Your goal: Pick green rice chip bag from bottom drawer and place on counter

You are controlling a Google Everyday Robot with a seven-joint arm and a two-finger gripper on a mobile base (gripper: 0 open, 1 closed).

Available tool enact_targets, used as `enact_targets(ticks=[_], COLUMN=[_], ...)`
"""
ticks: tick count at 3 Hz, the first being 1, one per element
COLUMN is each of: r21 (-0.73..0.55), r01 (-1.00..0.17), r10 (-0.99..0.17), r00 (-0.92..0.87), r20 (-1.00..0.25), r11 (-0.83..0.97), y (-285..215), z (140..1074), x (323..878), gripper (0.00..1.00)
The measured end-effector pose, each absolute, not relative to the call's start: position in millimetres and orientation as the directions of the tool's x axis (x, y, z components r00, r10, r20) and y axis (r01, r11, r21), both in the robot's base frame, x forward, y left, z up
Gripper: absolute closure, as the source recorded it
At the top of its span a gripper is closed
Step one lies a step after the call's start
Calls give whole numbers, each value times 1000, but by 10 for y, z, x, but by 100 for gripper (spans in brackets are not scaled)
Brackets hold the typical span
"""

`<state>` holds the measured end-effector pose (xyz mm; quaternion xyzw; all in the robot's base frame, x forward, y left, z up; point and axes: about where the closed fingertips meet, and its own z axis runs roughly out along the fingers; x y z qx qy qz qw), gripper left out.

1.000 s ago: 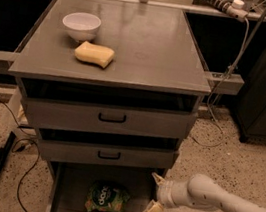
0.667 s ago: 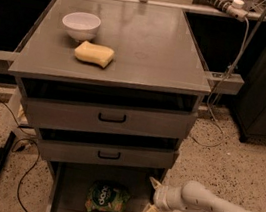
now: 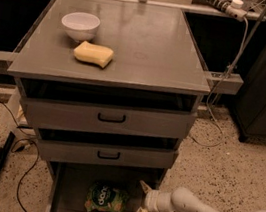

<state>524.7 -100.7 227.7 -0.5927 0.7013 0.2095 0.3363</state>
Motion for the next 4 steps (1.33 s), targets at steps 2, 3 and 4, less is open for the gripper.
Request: enact_targets(ticks=[2,3,4], r21=[-126,-173,-205], r01=[-979,-982,-979], r10=[-676,-668,-667], r00=[-16,76,138], r20=[-737,-740,-732], r11=[161,81,21], y=[-767,-416,-188], z=[2266,2200,2039], x=[5268,5268,5290], gripper=[0,0,0])
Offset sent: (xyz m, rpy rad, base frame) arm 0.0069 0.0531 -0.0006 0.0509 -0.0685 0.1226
